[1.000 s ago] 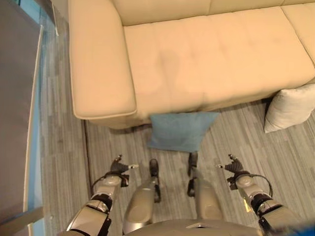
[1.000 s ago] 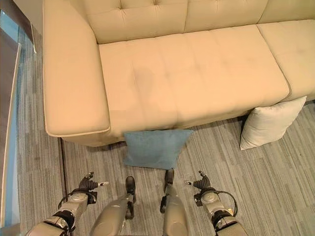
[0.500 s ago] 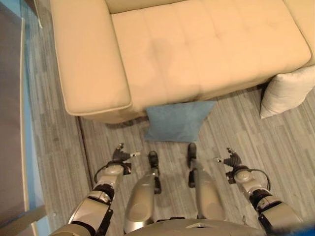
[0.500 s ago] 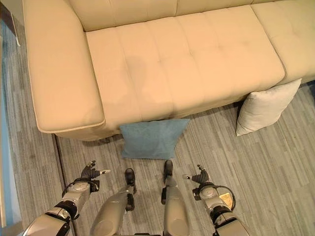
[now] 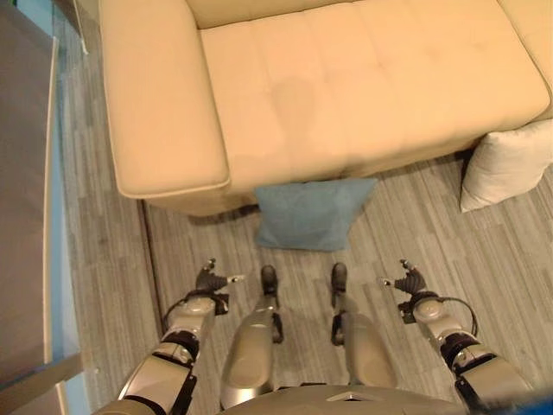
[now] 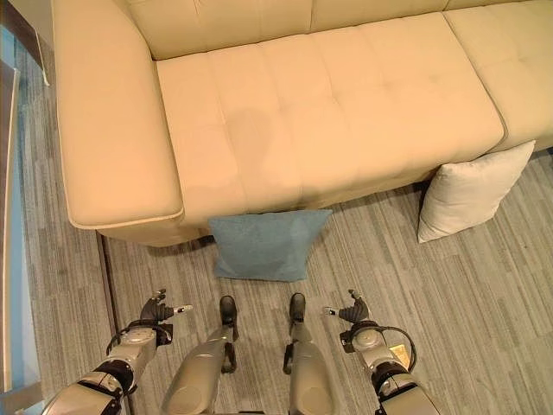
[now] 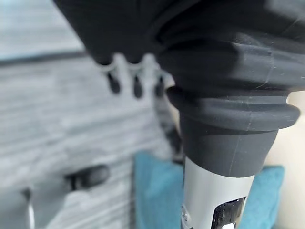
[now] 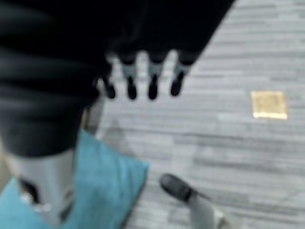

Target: Pick up all the scattered cushions and arrange them neatly on the sofa.

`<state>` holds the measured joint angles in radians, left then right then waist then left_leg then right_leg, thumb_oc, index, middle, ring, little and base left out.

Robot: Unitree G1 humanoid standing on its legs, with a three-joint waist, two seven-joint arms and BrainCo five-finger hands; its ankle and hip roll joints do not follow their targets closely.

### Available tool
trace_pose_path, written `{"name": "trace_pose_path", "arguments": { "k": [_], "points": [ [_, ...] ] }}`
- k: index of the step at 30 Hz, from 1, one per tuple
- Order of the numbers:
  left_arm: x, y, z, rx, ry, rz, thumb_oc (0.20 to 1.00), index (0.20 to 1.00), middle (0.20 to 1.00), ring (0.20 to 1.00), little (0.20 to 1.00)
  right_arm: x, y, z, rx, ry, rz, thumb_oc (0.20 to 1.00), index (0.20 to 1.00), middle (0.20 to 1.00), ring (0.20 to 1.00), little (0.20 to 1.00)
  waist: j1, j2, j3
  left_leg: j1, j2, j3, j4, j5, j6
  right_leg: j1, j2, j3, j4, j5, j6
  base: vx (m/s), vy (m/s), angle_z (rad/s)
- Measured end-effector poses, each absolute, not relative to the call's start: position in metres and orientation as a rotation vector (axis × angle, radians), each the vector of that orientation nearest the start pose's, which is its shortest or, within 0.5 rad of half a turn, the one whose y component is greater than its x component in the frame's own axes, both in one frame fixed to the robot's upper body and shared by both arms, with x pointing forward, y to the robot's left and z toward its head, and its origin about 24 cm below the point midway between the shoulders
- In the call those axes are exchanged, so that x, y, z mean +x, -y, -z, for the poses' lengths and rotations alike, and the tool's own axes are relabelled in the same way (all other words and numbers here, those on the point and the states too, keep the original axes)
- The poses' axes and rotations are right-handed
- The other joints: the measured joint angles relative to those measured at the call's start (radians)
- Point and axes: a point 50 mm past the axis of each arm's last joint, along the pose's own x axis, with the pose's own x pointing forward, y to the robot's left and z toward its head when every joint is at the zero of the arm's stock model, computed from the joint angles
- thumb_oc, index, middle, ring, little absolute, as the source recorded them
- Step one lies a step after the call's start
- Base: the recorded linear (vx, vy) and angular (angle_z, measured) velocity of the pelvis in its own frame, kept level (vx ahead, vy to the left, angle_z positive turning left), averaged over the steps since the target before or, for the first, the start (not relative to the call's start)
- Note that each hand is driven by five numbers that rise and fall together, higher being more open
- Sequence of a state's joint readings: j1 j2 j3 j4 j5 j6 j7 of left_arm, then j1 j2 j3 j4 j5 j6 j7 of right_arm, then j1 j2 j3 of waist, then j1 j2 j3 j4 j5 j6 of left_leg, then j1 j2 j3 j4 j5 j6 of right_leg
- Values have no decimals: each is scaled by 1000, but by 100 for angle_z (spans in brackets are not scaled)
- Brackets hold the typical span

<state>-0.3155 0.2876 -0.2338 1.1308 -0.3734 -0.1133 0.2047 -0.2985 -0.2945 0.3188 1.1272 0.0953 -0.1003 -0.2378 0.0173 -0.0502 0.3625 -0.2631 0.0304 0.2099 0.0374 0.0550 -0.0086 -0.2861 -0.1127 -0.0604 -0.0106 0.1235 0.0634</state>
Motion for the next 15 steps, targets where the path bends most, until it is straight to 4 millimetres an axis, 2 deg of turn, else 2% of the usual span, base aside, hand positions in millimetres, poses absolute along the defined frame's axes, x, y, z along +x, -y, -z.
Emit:
{"name": "trace_pose_path", "arguments": {
  "k": [5,10,13,15],
  "points": [
    [242,-231,90,150,-687,-276,1000,1000,1000,1000,1000,231,227,98,-477,-713,130,1000,1000,1000,1000,1000,1,-1,0,4,-20,-4,1,-12,21,-2,-13,11,26,-3,8,51,122,-3],
    [242,-231,90,152,-686,-277,1000,1000,1000,1000,1000,230,230,98,-463,-719,148,1000,1000,1000,1000,1000,-2,0,0,37,-33,1,16,-25,42,-17,-36,10,126,-17,27,26,74,-1],
    [243,-235,88,157,-682,-284,1000,1000,1000,1000,1000,229,228,100,-461,-725,140,1000,1000,1000,1000,1000,4,-24,-3,34,-56,7,12,-25,41,-19,-64,7,97,-30,36,23,-22,1],
    [241,-238,89,155,-687,-293,1000,1000,1000,1000,1000,234,224,97,-462,-713,123,1000,1000,1000,1000,1000,1,-27,-1,5,-60,-2,14,-24,40,-23,-64,9,71,-29,40,-6,-6,3]
  ]
}}
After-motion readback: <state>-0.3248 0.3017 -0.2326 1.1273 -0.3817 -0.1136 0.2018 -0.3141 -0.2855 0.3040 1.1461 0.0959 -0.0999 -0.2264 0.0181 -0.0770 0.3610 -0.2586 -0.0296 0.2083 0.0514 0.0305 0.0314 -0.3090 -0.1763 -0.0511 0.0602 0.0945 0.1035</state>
